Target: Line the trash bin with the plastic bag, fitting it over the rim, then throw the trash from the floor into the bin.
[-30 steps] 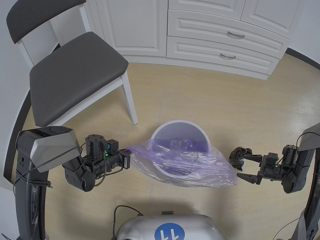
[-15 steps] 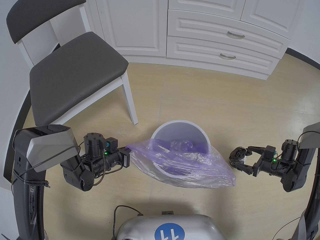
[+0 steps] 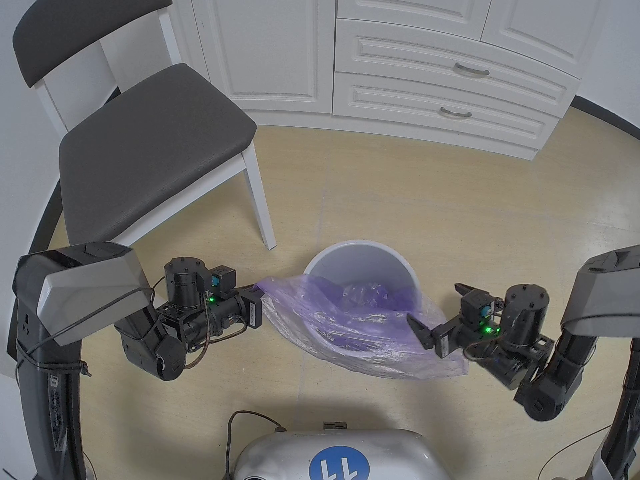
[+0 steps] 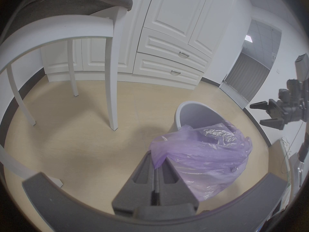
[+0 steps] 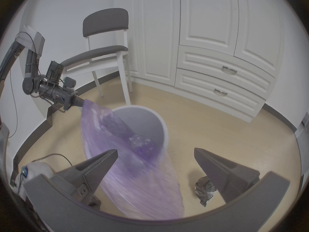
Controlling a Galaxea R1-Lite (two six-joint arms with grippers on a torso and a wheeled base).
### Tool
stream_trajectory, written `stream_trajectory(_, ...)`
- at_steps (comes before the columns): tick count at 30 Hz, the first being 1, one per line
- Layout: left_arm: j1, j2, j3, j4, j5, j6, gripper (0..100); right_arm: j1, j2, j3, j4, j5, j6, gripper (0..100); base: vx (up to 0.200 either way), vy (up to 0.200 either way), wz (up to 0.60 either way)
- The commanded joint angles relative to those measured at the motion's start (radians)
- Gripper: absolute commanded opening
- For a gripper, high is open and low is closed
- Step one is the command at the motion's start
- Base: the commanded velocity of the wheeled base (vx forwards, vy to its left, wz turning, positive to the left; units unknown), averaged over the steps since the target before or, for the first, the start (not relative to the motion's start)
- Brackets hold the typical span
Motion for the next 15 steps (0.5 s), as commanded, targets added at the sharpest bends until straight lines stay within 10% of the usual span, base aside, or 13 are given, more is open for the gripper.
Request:
stream_trajectory(1, -0.01, -0.03, 0.019, -0.001, 0.002, -0.004, 0, 0.219, -0.002, -0.037, -0.018, -0.188, 0.037, 100, 0.0, 0.0, 0.0)
stream_trajectory(2, -0.012, -0.03, 0.019, -0.001, 0.002, -0.004, 100, 0.245, 0.012, -0.045, -0.018, -0.225, 0.037, 100, 0.0, 0.0, 0.0)
stream_trajectory(15, -0.009, -0.039, 0.03, -0.003, -0.001, 0.001, 100, 0.342, 0.138, -0.051, -0.018, -0.32, 0.04, 100, 0.0, 0.0, 0.0)
